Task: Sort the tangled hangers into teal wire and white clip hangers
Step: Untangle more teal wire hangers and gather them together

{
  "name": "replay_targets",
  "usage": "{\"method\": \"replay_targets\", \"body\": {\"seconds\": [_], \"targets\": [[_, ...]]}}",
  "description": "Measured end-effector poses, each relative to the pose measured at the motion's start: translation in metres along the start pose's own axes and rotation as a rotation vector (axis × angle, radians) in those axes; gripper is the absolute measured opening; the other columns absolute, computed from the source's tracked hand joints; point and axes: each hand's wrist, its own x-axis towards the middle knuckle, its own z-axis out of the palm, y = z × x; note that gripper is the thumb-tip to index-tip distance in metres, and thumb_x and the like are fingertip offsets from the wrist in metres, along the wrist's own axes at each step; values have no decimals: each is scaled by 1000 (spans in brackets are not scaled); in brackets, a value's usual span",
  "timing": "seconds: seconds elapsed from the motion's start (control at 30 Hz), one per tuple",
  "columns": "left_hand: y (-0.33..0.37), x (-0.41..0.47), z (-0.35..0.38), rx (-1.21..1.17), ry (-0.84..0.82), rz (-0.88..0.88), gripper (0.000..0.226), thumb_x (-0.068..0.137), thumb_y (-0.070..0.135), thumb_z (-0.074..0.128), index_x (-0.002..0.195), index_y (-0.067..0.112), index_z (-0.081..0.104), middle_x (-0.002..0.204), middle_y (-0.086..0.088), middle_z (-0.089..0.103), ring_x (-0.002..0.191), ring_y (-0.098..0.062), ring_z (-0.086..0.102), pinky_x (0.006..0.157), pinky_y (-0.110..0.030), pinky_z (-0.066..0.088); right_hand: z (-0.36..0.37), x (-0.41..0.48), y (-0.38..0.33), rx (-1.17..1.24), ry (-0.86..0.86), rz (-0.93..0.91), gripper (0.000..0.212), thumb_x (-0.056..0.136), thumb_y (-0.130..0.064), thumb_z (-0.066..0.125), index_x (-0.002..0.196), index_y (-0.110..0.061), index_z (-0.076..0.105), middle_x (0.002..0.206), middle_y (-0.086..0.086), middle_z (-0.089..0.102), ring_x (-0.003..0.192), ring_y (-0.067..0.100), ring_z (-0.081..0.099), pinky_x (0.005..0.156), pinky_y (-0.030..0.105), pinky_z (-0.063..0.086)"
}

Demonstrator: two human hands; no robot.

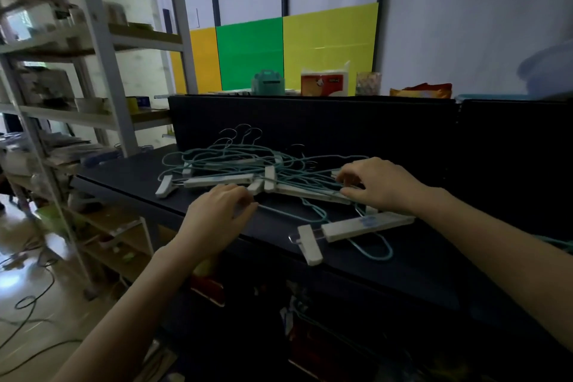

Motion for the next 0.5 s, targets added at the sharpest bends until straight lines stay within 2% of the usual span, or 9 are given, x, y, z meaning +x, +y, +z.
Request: {"method": "replay_targets", "body": {"seconds": [0.2, 0.33, 0.5], "targets": [[-69, 34, -5, 31, -3, 81, 25, 93, 37, 46, 106, 21, 60, 103, 6, 60, 98, -13, 53, 77, -27, 45, 7, 50, -16, -55, -38, 35, 34, 93, -40, 50, 124, -26, 51, 122, -5, 57, 105, 15, 57, 86, 33, 51], [-113, 50, -10, 38, 25, 65, 26, 93, 37, 46, 108, 21, 61, 107, 6, 60, 102, -13, 52, 73, -23, 36, 8, 84, -33, 13, -16, 72, 34, 92, -40, 53, 123, -26, 54, 119, -4, 60, 103, 15, 58, 88, 36, 52], [-164, 79, -5, 52, -34, 59, 29, 92, 39, 47, 111, 20, 59, 109, 2, 59, 104, -16, 50, 76, -26, 39, 14, 118, -55, 39, 10, 122, 35, 91, -37, 55, 123, -23, 54, 118, -2, 60, 103, 17, 58, 90, 36, 50]]}}
